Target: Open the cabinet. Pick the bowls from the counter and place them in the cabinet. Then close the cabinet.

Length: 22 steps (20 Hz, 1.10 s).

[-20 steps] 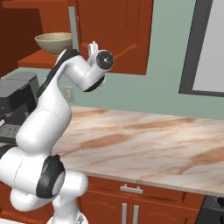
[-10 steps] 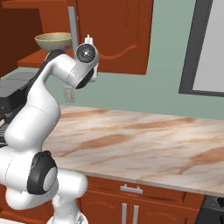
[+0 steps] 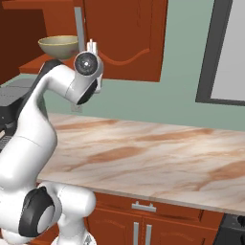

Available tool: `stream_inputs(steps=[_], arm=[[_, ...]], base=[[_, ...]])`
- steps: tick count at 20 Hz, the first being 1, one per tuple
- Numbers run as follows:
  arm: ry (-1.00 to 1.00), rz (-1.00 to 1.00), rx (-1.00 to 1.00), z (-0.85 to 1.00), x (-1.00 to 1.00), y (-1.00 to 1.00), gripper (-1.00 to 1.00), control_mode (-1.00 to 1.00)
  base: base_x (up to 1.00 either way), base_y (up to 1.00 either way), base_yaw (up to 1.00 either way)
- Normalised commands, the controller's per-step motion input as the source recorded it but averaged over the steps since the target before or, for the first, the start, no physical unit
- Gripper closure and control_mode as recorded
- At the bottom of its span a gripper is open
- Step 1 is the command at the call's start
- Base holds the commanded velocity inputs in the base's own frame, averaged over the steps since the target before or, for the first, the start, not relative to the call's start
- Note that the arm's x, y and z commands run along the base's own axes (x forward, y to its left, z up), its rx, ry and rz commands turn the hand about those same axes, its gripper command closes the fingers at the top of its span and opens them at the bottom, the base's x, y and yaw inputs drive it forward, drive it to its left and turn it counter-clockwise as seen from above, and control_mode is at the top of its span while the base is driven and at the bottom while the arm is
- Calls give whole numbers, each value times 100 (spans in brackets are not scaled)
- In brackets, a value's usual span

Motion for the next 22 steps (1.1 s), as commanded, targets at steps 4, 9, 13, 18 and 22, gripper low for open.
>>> stream_inputs(steps=[4,9,13,18,22], arm=[[0,0,0,34,-53,-5,-100,-100],[5,0,0,30,-65,-30,-100,-100],[10,0,0,2,-69,-38,-100,-100],[2,0,0,-15,-62,-29,-100,-100],[-1,1,0,-19,-52,-10,-100,-100]], base=[[0,0,0],[0,0,0],[0,0,0],[0,0,0],[0,0,0]])
